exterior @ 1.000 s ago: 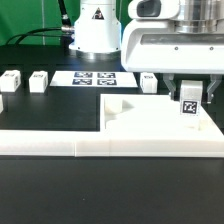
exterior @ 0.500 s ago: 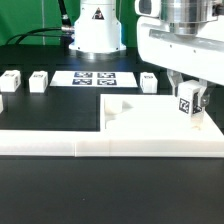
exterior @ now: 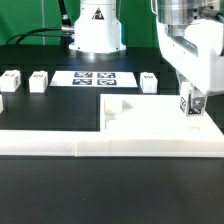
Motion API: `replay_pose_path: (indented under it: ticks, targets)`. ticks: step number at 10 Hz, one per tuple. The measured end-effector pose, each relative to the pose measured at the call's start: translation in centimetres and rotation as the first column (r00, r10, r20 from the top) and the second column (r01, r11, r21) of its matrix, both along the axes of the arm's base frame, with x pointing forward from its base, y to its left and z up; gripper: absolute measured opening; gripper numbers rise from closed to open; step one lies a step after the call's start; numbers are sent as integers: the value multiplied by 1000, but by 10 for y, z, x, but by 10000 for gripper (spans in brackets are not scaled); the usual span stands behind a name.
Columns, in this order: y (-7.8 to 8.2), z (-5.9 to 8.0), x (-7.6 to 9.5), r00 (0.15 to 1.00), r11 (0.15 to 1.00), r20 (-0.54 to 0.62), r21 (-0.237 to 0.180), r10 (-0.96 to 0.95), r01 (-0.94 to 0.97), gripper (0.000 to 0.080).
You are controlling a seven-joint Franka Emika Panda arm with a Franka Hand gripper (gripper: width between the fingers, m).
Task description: Assemble square table
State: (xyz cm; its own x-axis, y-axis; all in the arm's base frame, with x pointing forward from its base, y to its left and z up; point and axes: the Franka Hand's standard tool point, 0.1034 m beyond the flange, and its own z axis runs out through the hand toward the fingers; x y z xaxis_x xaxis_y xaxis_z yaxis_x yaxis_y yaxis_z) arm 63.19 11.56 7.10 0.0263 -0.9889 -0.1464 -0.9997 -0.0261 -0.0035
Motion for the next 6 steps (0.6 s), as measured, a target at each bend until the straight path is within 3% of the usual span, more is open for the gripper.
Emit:
replay_pose_path:
  ticks: [2, 3, 4, 5, 6]
  targets:
    - [0, 0, 0, 1000, 1000, 1, 0, 9, -9, 290]
    - [0, 0, 0, 998, 998, 8, -2, 60, -60, 471]
    - [2, -1, -2, 979, 979, 24, -10, 202, -202, 587]
    - [2, -2, -2, 929, 930, 43, -24, 367, -366, 587]
    - [4, -2, -3, 887, 889, 53, -31, 458, -457, 637]
